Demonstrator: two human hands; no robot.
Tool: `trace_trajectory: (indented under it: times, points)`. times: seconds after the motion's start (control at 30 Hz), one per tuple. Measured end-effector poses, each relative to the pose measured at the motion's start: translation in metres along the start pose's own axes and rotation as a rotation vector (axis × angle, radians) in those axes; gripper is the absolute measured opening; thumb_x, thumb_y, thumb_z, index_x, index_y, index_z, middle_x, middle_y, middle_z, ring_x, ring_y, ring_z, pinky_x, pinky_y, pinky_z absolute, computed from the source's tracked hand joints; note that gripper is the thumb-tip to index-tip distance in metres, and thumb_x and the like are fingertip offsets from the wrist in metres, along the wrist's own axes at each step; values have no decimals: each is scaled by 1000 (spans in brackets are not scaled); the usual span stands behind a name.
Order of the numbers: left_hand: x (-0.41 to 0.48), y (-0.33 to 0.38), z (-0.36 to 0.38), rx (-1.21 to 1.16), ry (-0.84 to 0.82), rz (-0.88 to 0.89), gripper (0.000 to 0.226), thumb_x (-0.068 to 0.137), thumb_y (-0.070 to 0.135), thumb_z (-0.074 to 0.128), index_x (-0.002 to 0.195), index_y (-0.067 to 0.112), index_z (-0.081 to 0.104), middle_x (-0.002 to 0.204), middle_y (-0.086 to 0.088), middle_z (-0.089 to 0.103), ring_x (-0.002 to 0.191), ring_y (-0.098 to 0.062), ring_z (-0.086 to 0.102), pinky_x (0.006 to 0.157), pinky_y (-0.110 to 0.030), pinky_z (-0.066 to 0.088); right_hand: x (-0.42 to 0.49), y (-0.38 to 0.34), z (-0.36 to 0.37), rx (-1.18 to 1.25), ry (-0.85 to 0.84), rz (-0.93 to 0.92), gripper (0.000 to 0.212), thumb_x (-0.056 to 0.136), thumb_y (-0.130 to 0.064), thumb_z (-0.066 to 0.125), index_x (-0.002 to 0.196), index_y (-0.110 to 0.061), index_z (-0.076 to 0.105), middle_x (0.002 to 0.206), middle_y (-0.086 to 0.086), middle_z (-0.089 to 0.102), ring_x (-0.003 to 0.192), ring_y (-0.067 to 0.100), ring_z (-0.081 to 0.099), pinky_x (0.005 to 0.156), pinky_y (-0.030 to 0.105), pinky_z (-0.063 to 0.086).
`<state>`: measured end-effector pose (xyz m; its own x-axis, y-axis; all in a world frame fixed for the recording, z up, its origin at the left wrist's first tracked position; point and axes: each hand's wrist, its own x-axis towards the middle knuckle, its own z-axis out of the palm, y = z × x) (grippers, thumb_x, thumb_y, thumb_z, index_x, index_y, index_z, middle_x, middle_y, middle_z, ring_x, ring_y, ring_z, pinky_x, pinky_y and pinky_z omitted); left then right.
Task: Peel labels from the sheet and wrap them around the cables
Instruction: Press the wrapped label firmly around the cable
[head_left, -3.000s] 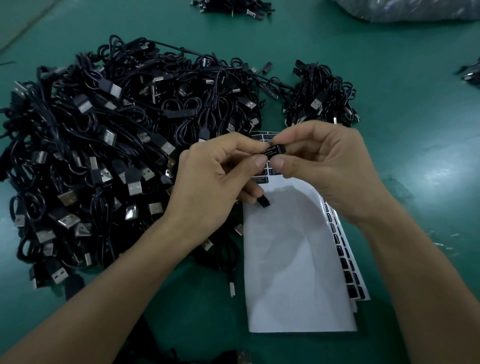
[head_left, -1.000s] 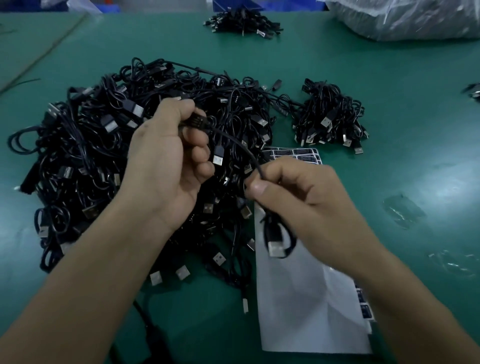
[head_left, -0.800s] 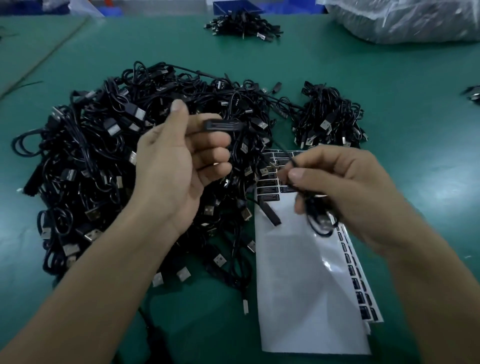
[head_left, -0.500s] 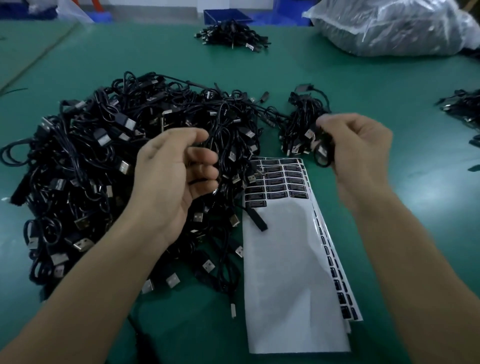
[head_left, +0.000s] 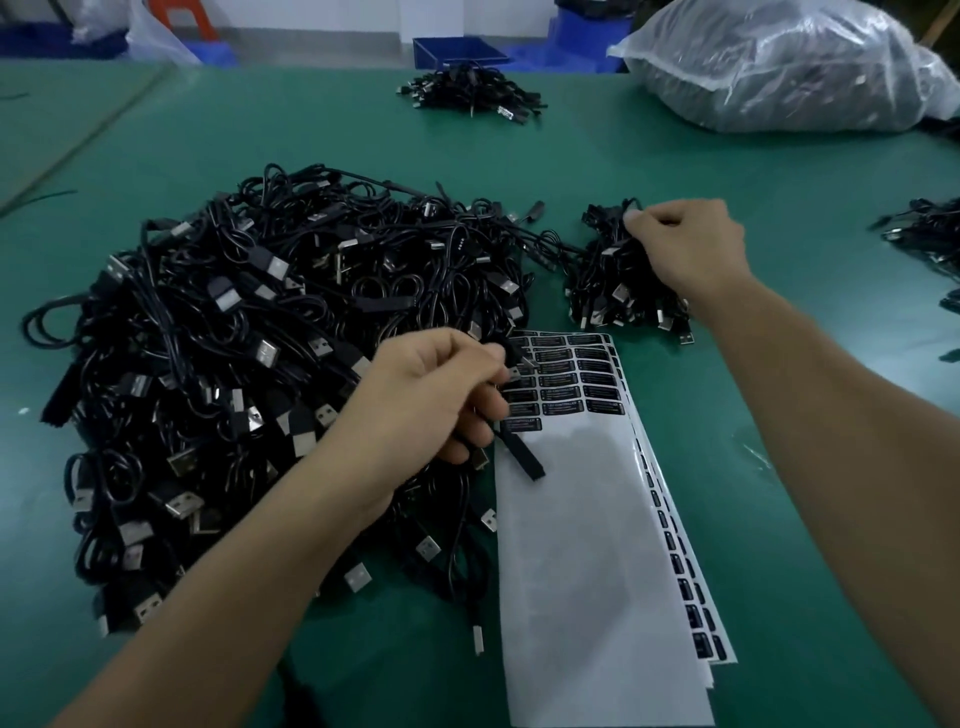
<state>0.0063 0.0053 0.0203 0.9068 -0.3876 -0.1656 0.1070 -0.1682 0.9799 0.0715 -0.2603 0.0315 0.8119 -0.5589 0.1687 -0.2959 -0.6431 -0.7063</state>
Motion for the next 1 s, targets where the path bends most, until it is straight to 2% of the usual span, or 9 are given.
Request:
trace_trajectory:
  times: [0.1, 0.17, 0.3, 0.4, 0.5, 0.63, 0.77, 0.87, 1.0]
  points:
    - [-1, -5, 3, 204, -79, 16, 25, 97, 33, 60, 82, 15, 68, 64, 5, 70, 51, -6, 60, 44, -16, 44, -2, -7, -5, -243, 7, -62, 54, 97, -53, 50, 133, -15, 62, 142, 15, 54, 133, 37, 43, 111, 43, 32]
    - [-1, -8, 3, 312, -86, 36, 25, 95, 36, 62, 80, 17, 68, 65, 6, 71, 51, -5, 62, 45, -14, 43, -10, -15, -6, -301, 83, -112, 55, 95, -52, 52, 139, -20, 55, 150, 12, 40, 138, 37, 35, 112, 44, 27]
    - [0, -13, 2, 468, -56, 77, 24, 93, 38, 65, 76, 22, 67, 66, 3, 72, 58, -20, 67, 49, -28, 53, -43, -46, 3, -242, 150, -405, 29, 95, -34, 56, 117, -21, 69, 128, 6, 61, 121, 27, 53, 103, 36, 39]
    - [1, -16, 2, 501, -52, 110, 24, 92, 34, 67, 74, 19, 67, 64, 0, 71, 59, -23, 67, 57, -36, 55, -78, -78, 19, -126, -177, -599, 17, 95, -26, 59, 96, -20, 75, 92, -8, 70, 91, 11, 66, 90, 28, 51]
    - [2, -16, 1, 557, -57, 132, 20, 91, 30, 66, 74, 19, 66, 63, 4, 71, 55, -11, 66, 48, -25, 51, -105, -98, 46, -186, -412, -722, 23, 97, -35, 61, 100, -17, 74, 97, -6, 66, 90, 9, 61, 86, 31, 52]
    - [4, -16, -1, 511, -98, 119, 12, 91, 23, 65, 83, 15, 68, 64, 7, 71, 54, -8, 67, 47, -15, 45, -109, -106, 67, -185, -407, -624, 24, 95, -37, 67, 111, -19, 72, 114, 0, 60, 106, 18, 56, 91, 34, 49]
    - [3, -18, 1, 509, -117, 121, 15, 89, 26, 67, 82, 13, 71, 64, 7, 71, 55, -7, 66, 47, -13, 43, -104, -112, 73, -99, -514, -462, 10, 89, -30, 75, 96, -24, 71, 119, 5, 62, 117, 27, 55, 100, 43, 48]
    - [3, -17, 0, 508, -107, 127, 16, 89, 27, 68, 81, 14, 71, 64, 8, 71, 55, -7, 66, 47, -15, 45, -106, -113, 75, -44, -494, -489, 2, 90, -21, 74, 88, -20, 73, 96, -3, 62, 106, 20, 57, 93, 37, 50]
    - [2, -13, -1, 501, -47, 160, 21, 87, 31, 72, 70, 19, 70, 59, 8, 70, 54, -6, 65, 53, -24, 50, -101, -99, 61, 168, -409, -450, 12, 92, -18, 71, 82, -23, 67, 79, -17, 60, 77, 0, 58, 71, 13, 44]
